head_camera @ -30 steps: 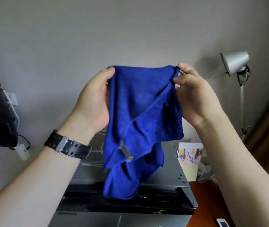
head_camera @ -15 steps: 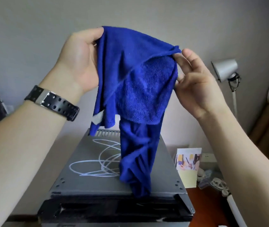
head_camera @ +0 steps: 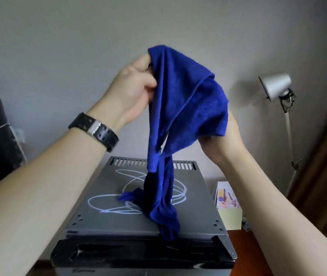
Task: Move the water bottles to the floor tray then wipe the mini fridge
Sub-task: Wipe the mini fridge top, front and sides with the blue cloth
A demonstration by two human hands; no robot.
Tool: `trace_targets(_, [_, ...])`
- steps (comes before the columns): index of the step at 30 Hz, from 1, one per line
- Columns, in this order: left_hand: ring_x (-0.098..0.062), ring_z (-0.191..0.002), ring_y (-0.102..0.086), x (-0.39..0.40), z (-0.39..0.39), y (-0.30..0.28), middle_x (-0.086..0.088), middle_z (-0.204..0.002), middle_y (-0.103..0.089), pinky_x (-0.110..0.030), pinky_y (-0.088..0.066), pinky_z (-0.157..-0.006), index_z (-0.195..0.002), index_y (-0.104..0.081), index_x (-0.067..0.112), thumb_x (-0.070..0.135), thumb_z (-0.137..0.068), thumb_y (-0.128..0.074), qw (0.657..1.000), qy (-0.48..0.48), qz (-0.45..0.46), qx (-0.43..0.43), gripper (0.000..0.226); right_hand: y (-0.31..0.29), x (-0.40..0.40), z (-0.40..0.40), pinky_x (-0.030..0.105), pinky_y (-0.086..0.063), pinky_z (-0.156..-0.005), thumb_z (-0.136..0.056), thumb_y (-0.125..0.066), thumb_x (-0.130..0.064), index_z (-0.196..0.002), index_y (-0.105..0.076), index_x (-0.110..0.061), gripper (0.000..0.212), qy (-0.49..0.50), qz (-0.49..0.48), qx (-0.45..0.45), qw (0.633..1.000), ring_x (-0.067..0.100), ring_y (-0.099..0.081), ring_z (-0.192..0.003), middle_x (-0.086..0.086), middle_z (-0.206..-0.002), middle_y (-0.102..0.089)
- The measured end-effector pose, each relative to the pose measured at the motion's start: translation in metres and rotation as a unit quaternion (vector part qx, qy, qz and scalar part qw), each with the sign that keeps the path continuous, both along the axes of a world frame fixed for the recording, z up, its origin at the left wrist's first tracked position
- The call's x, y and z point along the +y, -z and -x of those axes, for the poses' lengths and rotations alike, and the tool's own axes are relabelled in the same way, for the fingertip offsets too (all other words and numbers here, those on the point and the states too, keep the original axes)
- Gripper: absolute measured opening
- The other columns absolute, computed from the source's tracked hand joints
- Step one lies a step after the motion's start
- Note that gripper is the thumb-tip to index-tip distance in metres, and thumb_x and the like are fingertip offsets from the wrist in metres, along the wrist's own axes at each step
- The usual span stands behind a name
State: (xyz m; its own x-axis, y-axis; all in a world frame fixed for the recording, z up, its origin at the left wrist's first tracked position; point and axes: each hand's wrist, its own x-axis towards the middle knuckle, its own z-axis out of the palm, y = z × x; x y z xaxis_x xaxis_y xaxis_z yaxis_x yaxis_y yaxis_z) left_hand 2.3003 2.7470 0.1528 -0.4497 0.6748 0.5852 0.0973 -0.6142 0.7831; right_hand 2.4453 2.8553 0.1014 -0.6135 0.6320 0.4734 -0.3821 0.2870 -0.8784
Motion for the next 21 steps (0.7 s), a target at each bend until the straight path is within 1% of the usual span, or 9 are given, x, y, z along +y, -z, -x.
trace_targets(2, [-0.023,-0.084,-0.054,0.009,0.003,0.027,-0.01,-0.096,-0.059,-0.027,-0.043,-0.065,-0.108,-0.068,0.02,-0.012,-0.078,-0.041,0.999,-0.035,-0.009,-0.04,0.051,-0.013,-0.009,-0.004,0.013,-0.029,-0.038,-0.095,-0.045,0.0,-0.071,-0.04,-0.014,0.029,-0.042,0.077,0.012,0.996,0.004,-0.032,-0.038,-0.004,-0.057,-0.036])
trace_targets(5, [-0.025,-0.096,-0.047,0.018,0.003,0.07,-0.012,-0.103,-0.06,-0.037,-0.036,-0.079,-0.106,-0.072,0.029,0.006,-0.085,-0.059,0.991,-0.064,-0.009,-0.117,0.033,-0.033,-0.02,-0.007,0.014,-0.033,-0.042,-0.099,-0.037,-0.01,-0.062,-0.035,-0.019,0.039,-0.175,0.217,0.095,0.956,0.009,-0.037,-0.038,-0.005,-0.046,-0.036])
trace_targets(8, [-0.016,-0.095,-0.061,0.018,-0.017,0.108,-0.001,-0.12,-0.064,-0.025,-0.047,-0.076,-0.12,-0.06,0.03,0.033,-0.093,-0.059,0.976,-0.138,0.091,-0.141,0.027,-0.044,-0.022,-0.005,0.018,-0.037,-0.045,-0.095,-0.03,-0.005,-0.052,-0.037,-0.018,0.045,-0.209,0.234,0.102,0.944,0.012,-0.039,-0.042,-0.004,-0.047,-0.038])
trace_targets(11, [-0.007,-0.07,-0.068,0.016,-0.038,0.143,-0.009,-0.109,-0.067,-0.019,-0.055,-0.058,-0.11,-0.061,0.012,0.02,-0.102,-0.045,0.954,-0.02,0.242,-0.176,0.02,-0.066,-0.015,-0.009,0.021,-0.034,-0.05,-0.094,-0.03,-0.007,-0.055,-0.035,-0.017,0.04,-0.267,0.263,0.141,0.916,0.013,-0.038,-0.049,-0.003,-0.052,-0.035])
trace_targets(14, [-0.022,-0.06,-0.062,0.017,-0.054,0.149,-0.01,-0.074,-0.062,-0.031,-0.051,-0.059,-0.098,-0.069,0.004,0.018,-0.091,-0.053,0.936,0.163,0.281,-0.133,0.023,-0.079,0.008,-0.014,0.034,-0.054,-0.072,-0.089,-0.04,-0.008,-0.071,-0.053,-0.005,0.023,-0.273,0.27,0.225,0.896,0.026,-0.06,-0.07,0.01,-0.07,-0.056])
trace_targets(16, [-0.022,-0.058,-0.061,0.021,-0.058,0.137,-0.011,-0.072,-0.063,-0.03,-0.051,-0.057,-0.085,-0.07,0.01,0.022,-0.094,-0.055,0.958,0.112,0.224,-0.142,0.021,-0.067,0.033,-0.017,0.046,-0.055,-0.091,-0.09,-0.043,-0.006,-0.085,-0.055,-0.002,0.014,-0.224,0.313,0.285,0.878,0.035,-0.063,-0.093,0.018,-0.09,-0.06])
trace_targets(17, [-0.024,-0.065,-0.067,0.022,-0.059,0.129,-0.013,-0.08,-0.069,-0.033,-0.055,-0.062,-0.091,-0.07,0.009,0.022,-0.097,-0.053,0.967,0.077,0.188,-0.156,0.022,-0.049,0.041,-0.019,0.046,-0.055,-0.093,-0.093,-0.042,-0.004,-0.089,-0.055,-0.003,0.014,-0.183,0.34,0.301,0.872,0.036,-0.063,-0.099,0.019,-0.097,-0.06])
trace_targets(19, [-0.033,-0.094,-0.072,0.021,-0.061,0.115,-0.018,-0.105,-0.073,-0.045,-0.058,-0.083,-0.112,-0.066,0.002,0.021,-0.098,-0.054,0.976,0.048,0.136,-0.164,0.027,0.004,0.045,-0.025,0.041,-0.056,-0.086,-0.093,-0.046,-0.012,-0.092,-0.055,-0.008,0.01,-0.101,0.365,0.217,0.9,0.032,-0.065,-0.094,0.015,-0.101,-0.061])
trace_targets(21, [-0.037,-0.109,-0.067,0.022,-0.062,0.105,-0.022,-0.117,-0.07,-0.049,-0.052,-0.098,-0.119,-0.062,-0.004,0.02,-0.096,-0.057,0.977,0.016,0.148,-0.151,0.034,0.055,0.025,-0.03,0.036,-0.053,-0.084,-0.089,-0.056,-0.03,-0.095,-0.06,-0.008,0.023,-0.056,0.321,0.03,0.945,0.033,-0.07,-0.095,0.012,-0.099,-0.065])
